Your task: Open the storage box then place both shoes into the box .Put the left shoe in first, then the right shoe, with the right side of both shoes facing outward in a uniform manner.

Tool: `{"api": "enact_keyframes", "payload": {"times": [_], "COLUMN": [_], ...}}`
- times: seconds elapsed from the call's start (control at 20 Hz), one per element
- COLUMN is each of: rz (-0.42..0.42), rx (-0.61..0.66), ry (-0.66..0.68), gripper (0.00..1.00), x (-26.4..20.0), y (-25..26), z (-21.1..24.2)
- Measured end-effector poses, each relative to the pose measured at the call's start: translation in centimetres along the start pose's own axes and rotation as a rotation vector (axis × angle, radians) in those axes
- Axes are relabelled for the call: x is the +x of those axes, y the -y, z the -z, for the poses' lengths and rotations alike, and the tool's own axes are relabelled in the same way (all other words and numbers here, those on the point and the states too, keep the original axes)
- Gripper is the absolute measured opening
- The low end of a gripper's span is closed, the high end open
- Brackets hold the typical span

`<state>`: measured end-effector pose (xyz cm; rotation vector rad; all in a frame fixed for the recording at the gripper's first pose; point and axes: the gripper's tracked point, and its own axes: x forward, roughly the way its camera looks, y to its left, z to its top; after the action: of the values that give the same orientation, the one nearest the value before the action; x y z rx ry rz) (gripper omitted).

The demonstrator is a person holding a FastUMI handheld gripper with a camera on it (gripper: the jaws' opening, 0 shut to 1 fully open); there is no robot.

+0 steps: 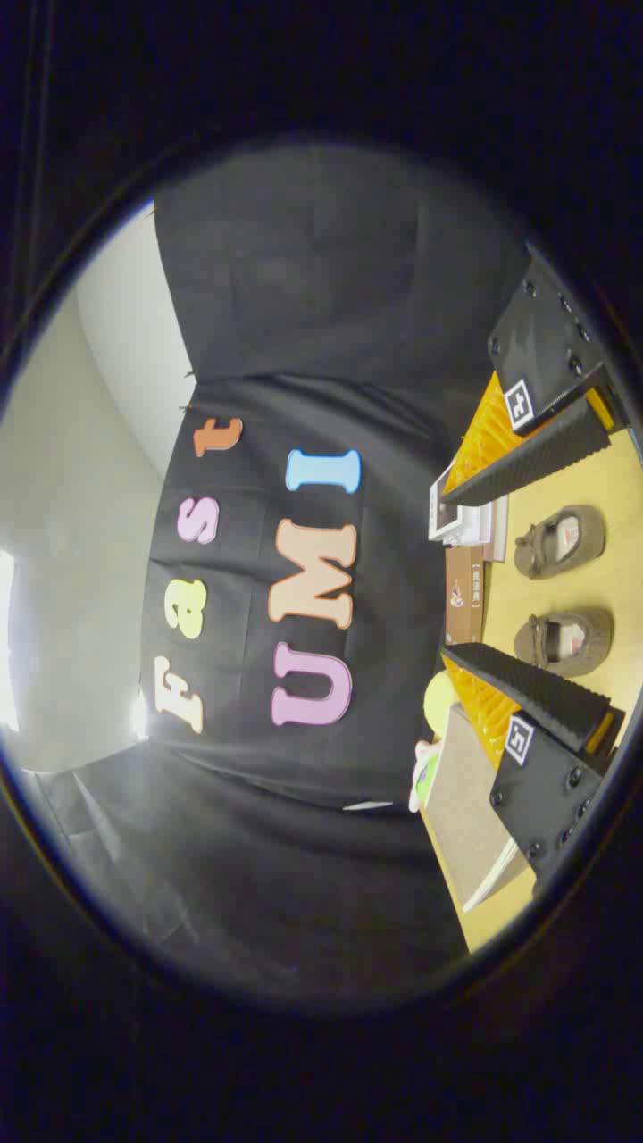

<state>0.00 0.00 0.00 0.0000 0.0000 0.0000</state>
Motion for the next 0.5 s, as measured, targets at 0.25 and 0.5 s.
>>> {"api": "enact_keyframes", "payload": {"times": [0.25,0.5], "rz": [-0.02,-0.015], "rx": [0.036,0.067], "ry": [-0.008,0.024], "gripper": [0.99,0.99], "x": [-0.8,-1.3], "y": [-0.8,-1.0], "z": [3.1,3.0]}}
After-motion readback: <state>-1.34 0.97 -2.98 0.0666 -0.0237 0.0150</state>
